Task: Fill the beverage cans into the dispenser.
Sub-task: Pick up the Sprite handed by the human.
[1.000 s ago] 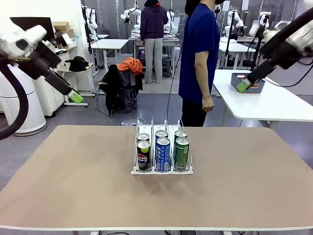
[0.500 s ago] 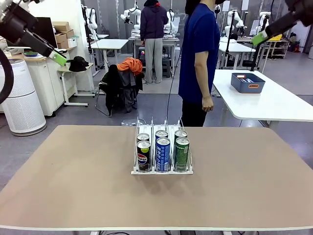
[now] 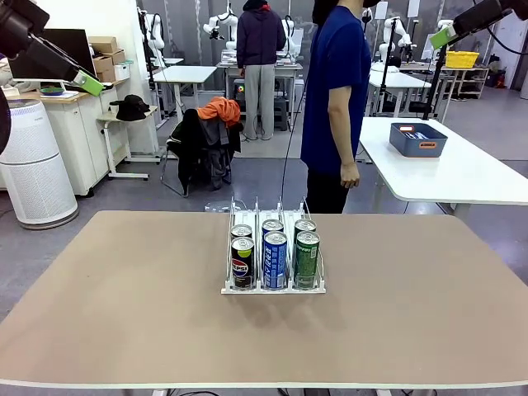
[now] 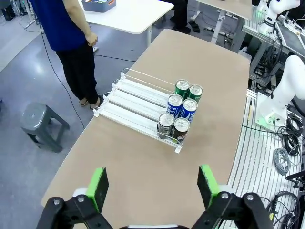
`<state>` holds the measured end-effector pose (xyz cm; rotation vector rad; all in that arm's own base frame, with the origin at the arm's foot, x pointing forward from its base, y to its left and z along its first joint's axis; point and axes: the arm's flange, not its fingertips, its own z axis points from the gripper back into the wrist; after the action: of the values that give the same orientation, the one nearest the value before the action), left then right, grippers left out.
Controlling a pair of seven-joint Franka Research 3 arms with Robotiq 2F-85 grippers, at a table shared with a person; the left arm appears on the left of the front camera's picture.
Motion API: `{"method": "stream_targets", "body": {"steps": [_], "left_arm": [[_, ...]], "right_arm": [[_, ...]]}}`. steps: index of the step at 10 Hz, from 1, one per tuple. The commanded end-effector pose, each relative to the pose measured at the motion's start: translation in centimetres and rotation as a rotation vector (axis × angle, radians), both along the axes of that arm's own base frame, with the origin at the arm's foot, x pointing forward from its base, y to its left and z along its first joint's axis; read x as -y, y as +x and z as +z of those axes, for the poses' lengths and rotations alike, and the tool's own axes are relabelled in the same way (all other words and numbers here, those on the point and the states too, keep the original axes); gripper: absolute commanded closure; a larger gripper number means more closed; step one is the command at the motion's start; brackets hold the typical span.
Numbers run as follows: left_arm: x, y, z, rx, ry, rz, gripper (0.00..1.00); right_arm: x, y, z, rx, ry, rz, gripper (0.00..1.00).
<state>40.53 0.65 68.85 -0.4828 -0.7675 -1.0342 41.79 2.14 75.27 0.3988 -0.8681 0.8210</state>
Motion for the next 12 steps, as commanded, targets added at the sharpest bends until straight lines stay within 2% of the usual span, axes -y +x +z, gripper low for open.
{"method": "stream_targets", "body": {"steps": [1,9,11,12], "left_arm": [[0.25,-0.14,0.30,-0.010,-0.003,-0.027,0.00],[0.25,-0.14,0.30,-0.010,-0.003,-0.027,0.00],[0.29,-0.19,0.30,-0.006,0.002,-0.018,0.00],[0.44,-0.34,0.83,-0.021,0.066,0.021,0.00]], "right_arm": [[0.16,-0.18,0.39,0.003,0.007,0.006,0.00],[0.12,-0.09,0.43,0.009,0.001,-0.001,0.00],[0.00,-0.12,1.06,-0.083,-0.076,0.003,0.00],[-0.08,-0.17,1.38,-0.094,-0.110,0.002,0.00]]}}
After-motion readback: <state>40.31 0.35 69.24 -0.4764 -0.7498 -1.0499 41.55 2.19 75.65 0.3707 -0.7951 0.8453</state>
